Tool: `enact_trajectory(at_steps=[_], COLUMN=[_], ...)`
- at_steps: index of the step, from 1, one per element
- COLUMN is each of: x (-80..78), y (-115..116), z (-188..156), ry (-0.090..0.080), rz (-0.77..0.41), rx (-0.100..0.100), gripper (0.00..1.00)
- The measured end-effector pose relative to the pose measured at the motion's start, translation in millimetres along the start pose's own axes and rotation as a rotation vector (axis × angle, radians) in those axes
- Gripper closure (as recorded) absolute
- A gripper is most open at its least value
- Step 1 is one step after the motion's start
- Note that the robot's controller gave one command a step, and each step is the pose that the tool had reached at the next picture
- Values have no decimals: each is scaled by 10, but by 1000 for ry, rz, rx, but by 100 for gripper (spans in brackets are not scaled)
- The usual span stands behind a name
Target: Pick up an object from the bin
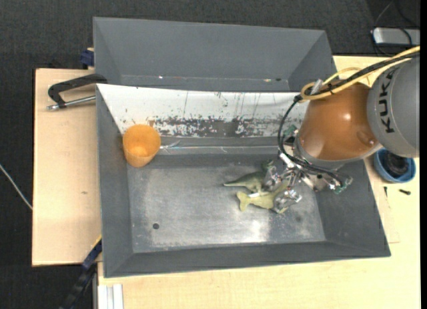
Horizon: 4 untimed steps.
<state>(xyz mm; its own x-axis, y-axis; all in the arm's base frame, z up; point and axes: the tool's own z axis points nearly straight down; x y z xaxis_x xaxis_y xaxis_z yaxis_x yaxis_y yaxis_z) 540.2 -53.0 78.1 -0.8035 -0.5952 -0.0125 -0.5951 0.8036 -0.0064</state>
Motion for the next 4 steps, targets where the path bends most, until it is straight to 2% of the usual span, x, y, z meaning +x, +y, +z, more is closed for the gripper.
enact_trajectory(at_steps=[1, 3, 4], x=[-37, -72, -96], y=[-12, -14, -17], z=[-615, -779, -1112], ry=[3, 7, 5], rz=[1, 4, 5], rx=[0, -4, -2], gripper=[100, 100, 100])
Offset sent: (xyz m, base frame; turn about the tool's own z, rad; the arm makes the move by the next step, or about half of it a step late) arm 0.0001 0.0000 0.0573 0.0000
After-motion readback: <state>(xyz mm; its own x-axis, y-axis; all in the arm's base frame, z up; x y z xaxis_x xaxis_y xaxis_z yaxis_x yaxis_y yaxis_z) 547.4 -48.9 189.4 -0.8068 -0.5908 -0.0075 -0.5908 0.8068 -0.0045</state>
